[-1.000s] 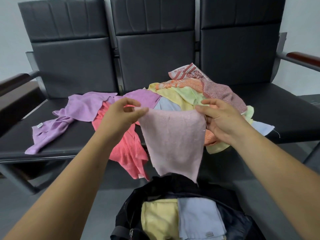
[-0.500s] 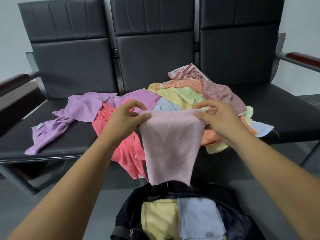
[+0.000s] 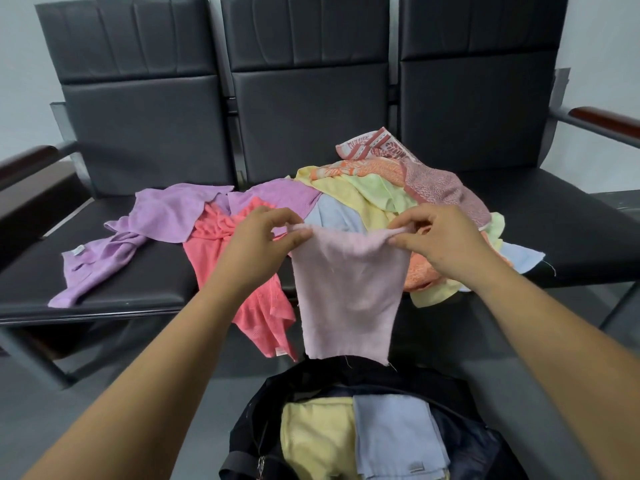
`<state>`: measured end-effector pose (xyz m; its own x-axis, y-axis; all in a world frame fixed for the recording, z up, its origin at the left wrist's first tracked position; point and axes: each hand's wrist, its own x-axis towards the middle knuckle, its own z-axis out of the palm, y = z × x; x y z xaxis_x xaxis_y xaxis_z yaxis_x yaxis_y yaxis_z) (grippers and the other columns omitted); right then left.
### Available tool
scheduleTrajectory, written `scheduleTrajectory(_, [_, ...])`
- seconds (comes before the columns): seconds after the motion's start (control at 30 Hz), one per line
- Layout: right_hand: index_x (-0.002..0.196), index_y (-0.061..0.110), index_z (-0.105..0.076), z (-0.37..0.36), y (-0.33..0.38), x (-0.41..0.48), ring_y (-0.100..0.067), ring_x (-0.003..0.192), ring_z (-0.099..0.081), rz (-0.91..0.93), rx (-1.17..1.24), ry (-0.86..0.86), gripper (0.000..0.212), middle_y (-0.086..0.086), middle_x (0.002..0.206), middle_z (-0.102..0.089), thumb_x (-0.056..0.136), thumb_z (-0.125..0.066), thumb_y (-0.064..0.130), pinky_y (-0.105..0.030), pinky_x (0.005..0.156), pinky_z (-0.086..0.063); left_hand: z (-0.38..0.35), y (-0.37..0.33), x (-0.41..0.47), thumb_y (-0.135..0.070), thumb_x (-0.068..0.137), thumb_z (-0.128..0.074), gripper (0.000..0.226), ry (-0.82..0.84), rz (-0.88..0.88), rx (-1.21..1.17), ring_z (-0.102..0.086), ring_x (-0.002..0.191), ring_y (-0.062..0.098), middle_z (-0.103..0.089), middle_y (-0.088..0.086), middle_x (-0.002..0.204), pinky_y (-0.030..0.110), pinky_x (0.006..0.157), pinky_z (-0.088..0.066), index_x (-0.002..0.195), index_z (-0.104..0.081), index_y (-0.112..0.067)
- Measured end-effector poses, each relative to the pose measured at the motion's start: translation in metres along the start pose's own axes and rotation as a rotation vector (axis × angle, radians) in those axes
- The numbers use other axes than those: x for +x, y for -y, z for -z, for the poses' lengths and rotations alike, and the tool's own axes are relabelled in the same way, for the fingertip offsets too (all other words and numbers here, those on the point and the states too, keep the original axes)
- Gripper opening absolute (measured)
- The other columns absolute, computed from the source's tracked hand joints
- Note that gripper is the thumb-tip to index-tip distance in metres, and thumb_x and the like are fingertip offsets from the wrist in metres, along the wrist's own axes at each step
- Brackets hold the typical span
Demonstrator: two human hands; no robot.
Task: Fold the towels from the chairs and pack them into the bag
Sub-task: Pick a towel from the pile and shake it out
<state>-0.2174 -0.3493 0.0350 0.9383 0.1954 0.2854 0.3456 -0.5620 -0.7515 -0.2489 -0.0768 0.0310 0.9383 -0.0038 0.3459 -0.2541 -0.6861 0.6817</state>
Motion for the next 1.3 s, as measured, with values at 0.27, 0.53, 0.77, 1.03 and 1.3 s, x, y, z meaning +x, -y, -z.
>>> scheduleTrajectory(0.27, [0.09,0.017,-0.07,-0.029,0.013,-0.016,-0.017,0.085,-0.056,-0.045,0.562,0.435,0.012,-0.004,0.089,-0.064,0.092,-0.07,0.006,-0.029,0.071,-0.043,-0.018,-0.028,-0.012,-0.036,0.091,-0.064,0.021,0.174,-0.032,-0.362,-0.053,0.068,0.016,-0.063,0.004,0.075,0.035,0.065,-0.042,0.09,-0.068,-0.015])
scheduleTrajectory(0.53, [0.089,0.016,-0.065,-0.016,0.022,-0.002,-0.01,0.074,-0.063,-0.247,1.011,0.071,0.009,0.001,0.079,-0.068,0.095,-0.064,0.009,-0.025,0.067,-0.051,-0.022,-0.006,-0.018,-0.019,0.086,-0.076,0.03,0.597,0.211,-0.604,-0.071,0.106,0.025,-0.076,0.011,0.112,0.039,0.096,-0.053,0.113,-0.072,-0.004])
scheduleTrajectory(0.77, [0.084,0.013,-0.065,-0.003,0.002,0.003,-0.01,0.063,-0.063,-0.415,0.829,0.003,0.012,0.005,0.06,-0.066,0.093,-0.07,0.017,-0.026,0.06,-0.052,-0.037,-0.015,-0.024,-0.017,0.088,-0.066,0.037,0.558,0.334,-0.928,-0.069,0.111,0.025,-0.071,0.01,0.122,0.035,0.087,-0.058,0.125,-0.067,-0.015])
scheduleTrajectory(1.03, [0.138,0.003,-0.059,0.001,-0.036,0.007,-0.026,0.127,-0.062,-0.559,1.219,0.129,0.042,-0.016,0.139,-0.063,0.101,-0.062,0.02,-0.041,0.104,-0.052,-0.037,-0.038,-0.016,-0.017,0.095,-0.061,0.032,0.219,0.5,-1.246,-0.064,0.121,0.034,-0.068,0.018,0.127,0.047,0.1,-0.054,0.126,-0.063,-0.009])
scheduleTrajectory(1.3, [0.147,0.006,-0.05,-0.038,-0.032,-0.006,-0.038,0.137,-0.046,-0.433,1.097,0.503,0.066,-0.019,0.144,-0.051,0.088,-0.074,0.023,-0.062,0.118,-0.029,-0.025,-0.033,-0.013,-0.027,0.101,-0.055,0.042,0.222,0.594,-1.423,-0.067,0.117,0.027,-0.07,0.015,0.124,0.04,0.101,-0.053,0.131,-0.061,0.001])
